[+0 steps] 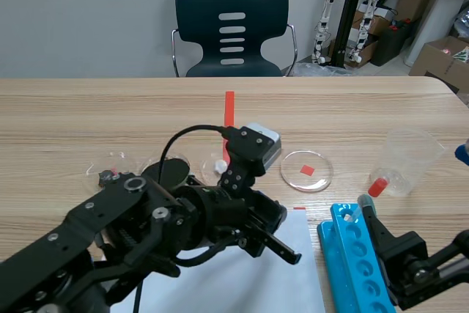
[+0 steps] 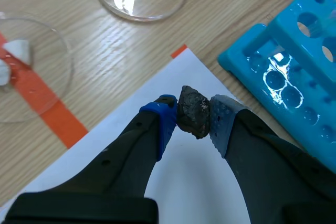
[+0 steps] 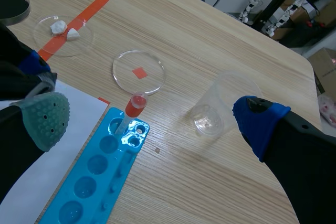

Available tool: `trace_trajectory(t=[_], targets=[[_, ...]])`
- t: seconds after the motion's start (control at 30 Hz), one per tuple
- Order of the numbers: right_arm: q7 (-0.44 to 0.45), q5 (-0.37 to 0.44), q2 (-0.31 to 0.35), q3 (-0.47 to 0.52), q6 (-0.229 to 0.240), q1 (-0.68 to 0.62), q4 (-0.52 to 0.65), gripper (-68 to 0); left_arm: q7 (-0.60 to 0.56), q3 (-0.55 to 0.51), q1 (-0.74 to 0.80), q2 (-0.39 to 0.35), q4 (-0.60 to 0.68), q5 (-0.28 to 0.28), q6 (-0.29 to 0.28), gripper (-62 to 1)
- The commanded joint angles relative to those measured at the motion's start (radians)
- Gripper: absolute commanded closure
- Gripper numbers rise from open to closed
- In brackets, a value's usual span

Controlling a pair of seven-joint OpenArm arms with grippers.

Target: Put the right mineral back

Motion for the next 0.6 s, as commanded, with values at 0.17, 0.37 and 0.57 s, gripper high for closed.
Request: trace_trajectory(t=[0.17,0.37,0.57], targets=[[0.011,0.007,0.0,0.003,-0.007,0.011,0.018,-67.9,-0.014,0.005,-0.047,0.08,-0.09,0.022,0.019,-11.1],[0.011,0.007,0.0,0.003,-0.007,0.011,0.018,-67.9,-0.014,0.005,-0.086,0.116,-0.175,0.034,0.07,-11.1],[0.011,0.007,0.0,0.003,-0.007,0.011,0.018,-67.9,-0.014,0.005,-0.105,0.121,-0.224,0.041,0.098,-11.1]])
